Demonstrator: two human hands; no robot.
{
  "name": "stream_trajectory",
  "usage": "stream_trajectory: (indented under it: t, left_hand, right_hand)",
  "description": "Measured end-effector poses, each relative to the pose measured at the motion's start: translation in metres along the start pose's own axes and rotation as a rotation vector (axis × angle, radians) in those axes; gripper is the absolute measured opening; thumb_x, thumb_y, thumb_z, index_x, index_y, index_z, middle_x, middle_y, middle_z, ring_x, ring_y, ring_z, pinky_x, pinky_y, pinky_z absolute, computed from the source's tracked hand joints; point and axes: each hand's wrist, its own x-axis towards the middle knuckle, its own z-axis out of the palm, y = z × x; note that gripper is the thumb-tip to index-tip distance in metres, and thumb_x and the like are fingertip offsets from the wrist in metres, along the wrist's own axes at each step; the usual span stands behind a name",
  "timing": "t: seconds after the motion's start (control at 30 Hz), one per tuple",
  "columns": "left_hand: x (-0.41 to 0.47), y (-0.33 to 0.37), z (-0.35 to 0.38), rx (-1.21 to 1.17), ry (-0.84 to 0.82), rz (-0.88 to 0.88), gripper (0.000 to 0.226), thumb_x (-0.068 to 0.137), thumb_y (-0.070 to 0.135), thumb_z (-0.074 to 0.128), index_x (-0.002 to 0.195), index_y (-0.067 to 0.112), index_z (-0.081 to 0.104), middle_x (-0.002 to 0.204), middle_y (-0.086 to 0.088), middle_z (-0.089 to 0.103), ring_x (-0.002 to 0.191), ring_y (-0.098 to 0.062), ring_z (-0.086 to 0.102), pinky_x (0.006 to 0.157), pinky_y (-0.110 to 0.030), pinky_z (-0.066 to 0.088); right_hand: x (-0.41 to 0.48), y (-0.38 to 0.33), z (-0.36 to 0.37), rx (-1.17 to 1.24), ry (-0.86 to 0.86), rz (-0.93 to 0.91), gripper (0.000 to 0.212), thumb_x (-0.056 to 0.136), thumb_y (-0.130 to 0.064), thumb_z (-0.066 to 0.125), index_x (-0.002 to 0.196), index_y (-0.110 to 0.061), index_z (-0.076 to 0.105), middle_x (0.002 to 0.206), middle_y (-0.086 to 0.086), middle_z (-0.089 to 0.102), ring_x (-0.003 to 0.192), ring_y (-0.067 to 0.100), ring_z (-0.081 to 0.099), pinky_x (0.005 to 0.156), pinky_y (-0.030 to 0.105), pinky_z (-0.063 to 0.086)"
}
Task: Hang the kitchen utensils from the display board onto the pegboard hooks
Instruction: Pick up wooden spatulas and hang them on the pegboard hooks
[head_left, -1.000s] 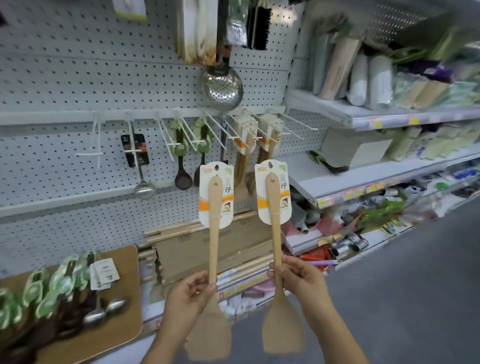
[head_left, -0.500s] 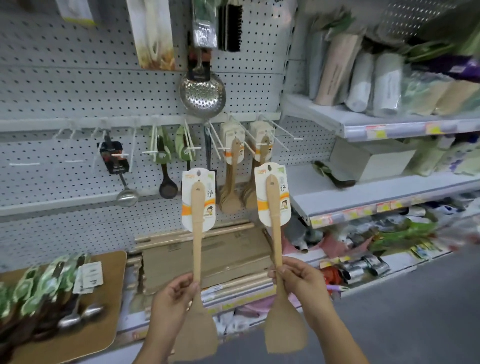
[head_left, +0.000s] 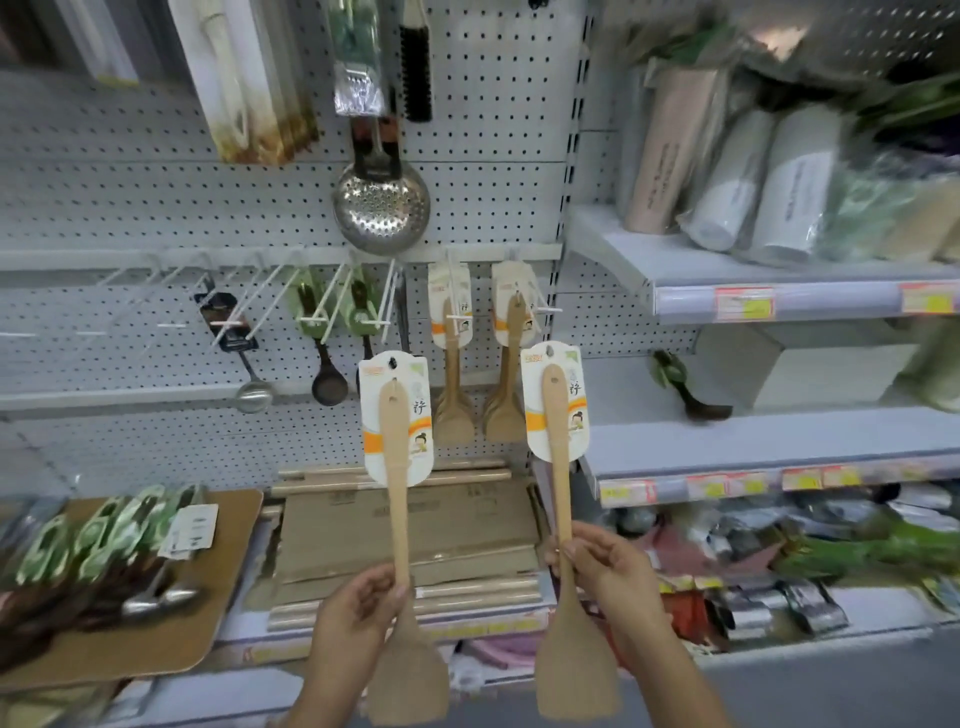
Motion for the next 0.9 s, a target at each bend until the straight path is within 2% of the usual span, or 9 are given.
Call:
stream_trajectory:
  t: [0.1,0.17,0.23,0.43,0.57,0.67,0.8,0.9]
  left_hand:
    - [0.013,-0.001,0.009,0.024,0.001,-0.001,0.02,0.081,-0.005,0.072,0.09,0.013,0.072,0.083,-0.006,0.077,0.081,-0.021,0.072,0.069,-0.019,0.057]
    - [0.022,0.0,0.017,0.005,-0.002,-0.005,0.02,0.081,-0.006,0.071,0.09,0.011,0.072,0.082,-0.006,0.077,0.073,-0.011,0.071,0.068,-0.018,0.056]
    - [0.033,-0.001,0.025,-0.016,-0.006,-0.004,0.019,0.082,-0.008,0.07,0.092,0.008,0.072,0.081,-0.007,0.076,0.069,-0.006,0.07,0.068,-0.017,0.056]
    - [0.066,-0.002,0.034,-0.06,-0.056,0.015,0.021,0.082,-0.012,0.067,0.093,0.005,0.072,0.084,-0.011,0.076,0.074,-0.015,0.069,0.071,-0.021,0.055]
    - [0.085,-0.002,0.036,-0.062,-0.075,0.036,0.022,0.082,-0.012,0.068,0.092,0.007,0.072,0.083,-0.008,0.077,0.072,-0.01,0.07,0.071,-0.02,0.055]
    - [0.095,-0.005,0.038,-0.072,-0.087,0.039,0.021,0.082,-0.011,0.068,0.092,0.007,0.073,0.083,-0.009,0.076,0.073,-0.012,0.07,0.071,-0.019,0.055]
    - [0.107,-0.013,0.04,-0.076,-0.109,0.028,0.025,0.08,-0.014,0.068,0.09,0.008,0.072,0.081,-0.008,0.077,0.072,-0.011,0.071,0.071,-0.017,0.055]
    - [0.112,-0.013,0.04,-0.099,-0.11,0.014,0.026,0.079,-0.017,0.067,0.087,0.008,0.072,0.078,-0.007,0.076,0.069,-0.007,0.07,0.069,-0.016,0.054]
  right_hand:
    - [0.021,-0.001,0.001,-0.014,0.002,-0.019,0.02,0.095,0.002,0.06,0.114,-0.001,0.065,0.094,0.02,0.076,0.087,0.032,0.074,0.087,0.046,0.059]
    - [0.033,-0.001,0.002,-0.017,0.005,-0.016,0.021,0.095,0.001,0.061,0.115,0.0,0.065,0.093,0.019,0.076,0.092,0.038,0.072,0.092,0.054,0.056]
    - [0.046,-0.003,0.004,-0.035,0.003,-0.016,0.019,0.095,0.002,0.06,0.113,-0.002,0.065,0.092,0.019,0.076,0.094,0.041,0.071,0.091,0.055,0.056]
    - [0.085,-0.007,0.013,-0.038,0.025,-0.019,0.016,0.094,0.008,0.056,0.106,0.004,0.067,0.091,0.03,0.072,0.081,0.035,0.069,0.083,0.047,0.058]
    - [0.103,-0.005,0.022,-0.049,0.061,-0.008,0.02,0.094,0.01,0.055,0.098,-0.002,0.071,0.087,0.028,0.072,0.081,0.036,0.068,0.085,0.052,0.056]
    - [0.116,-0.005,0.029,-0.053,0.093,0.015,0.02,0.095,0.009,0.055,0.097,-0.003,0.071,0.087,0.027,0.073,0.083,0.036,0.069,0.085,0.052,0.055]
    - [0.141,-0.013,0.043,-0.042,0.128,0.024,0.016,0.097,0.001,0.056,0.101,-0.002,0.071,0.092,0.027,0.073,0.082,0.03,0.071,0.066,0.031,0.057]
    - [0.162,-0.024,0.053,-0.013,0.128,0.034,0.017,0.099,-0.005,0.055,0.107,0.002,0.068,0.095,0.029,0.072,0.082,0.029,0.072,0.062,0.026,0.058]
